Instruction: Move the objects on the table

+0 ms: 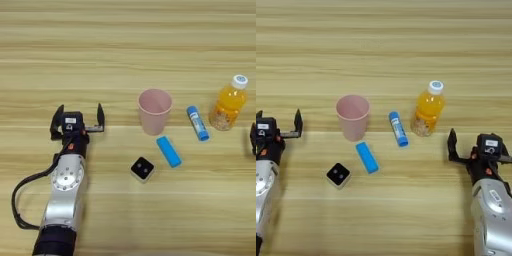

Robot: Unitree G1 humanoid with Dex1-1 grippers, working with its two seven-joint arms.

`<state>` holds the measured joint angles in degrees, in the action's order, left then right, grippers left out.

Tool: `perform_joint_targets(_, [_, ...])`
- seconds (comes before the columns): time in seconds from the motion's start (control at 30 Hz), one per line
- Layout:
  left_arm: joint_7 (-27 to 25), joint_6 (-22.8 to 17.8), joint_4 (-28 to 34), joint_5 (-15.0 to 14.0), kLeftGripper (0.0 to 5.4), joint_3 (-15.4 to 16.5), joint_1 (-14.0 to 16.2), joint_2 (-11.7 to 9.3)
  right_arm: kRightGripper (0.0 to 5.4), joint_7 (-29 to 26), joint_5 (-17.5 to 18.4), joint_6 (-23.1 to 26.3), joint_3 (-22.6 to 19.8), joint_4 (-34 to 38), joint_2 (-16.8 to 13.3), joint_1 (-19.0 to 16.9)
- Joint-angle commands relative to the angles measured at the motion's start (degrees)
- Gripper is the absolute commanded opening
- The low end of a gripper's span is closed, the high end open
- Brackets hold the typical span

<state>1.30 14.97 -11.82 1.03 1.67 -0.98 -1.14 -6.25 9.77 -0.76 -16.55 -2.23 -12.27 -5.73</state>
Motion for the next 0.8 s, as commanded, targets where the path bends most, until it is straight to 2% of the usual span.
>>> perform_joint_targets(0.03, [-3.6, -1.0, 5.0, -0.7, 5.40, -1.8, 3.8, -1.1, 5.38, 0.7, 0.1, -0.8, -0.2, -1.1, 0.7, 1.3])
perform_joint_targets(0.17, [-6.9, -3.9, 10.9, -2.8, 5.40, -2.7, 7.4, -1.7, 5.38, 1.1, -0.2, -0.9, 0.1, -1.3, 0.9, 1.4])
perform_joint_targets(0.3, [-12.9, -8.9, 20.5, -5.4, 5.40, -5.1, 12.6, -4.6, 5.38, 1.7, -0.8, -0.9, 0.8, -1.2, 1.5, 1.6])
perform_joint_targets(0.4, [-16.8, -11.6, 24.7, -6.8, 5.40, -6.5, 15.0, -7.0, 5.38, 2.0, -1.2, -0.9, 1.2, -1.2, 1.9, 1.7])
perform_joint_targets(0.6, [-23.7, -15.3, 28.3, -9.4, 5.40, -9.2, 16.9, -10.8, 5.38, 2.7, -1.7, -1.0, 1.8, -1.1, 2.4, 1.8])
perform_joint_targets(0.7, [-26.2, -16.6, 28.1, -10.9, 5.40, -9.9, 17.1, -11.6, 5.38, 2.9, -2.0, -0.8, 2.1, -0.9, 2.7, 1.9])
perform_joint_targets(0.8, [-29.6, -16.9, 27.9, -11.5, 5.40, -11.6, 17.4, -13.3, 5.38, 3.3, -2.2, -0.7, 2.4, -0.5, 3.0, 1.8])
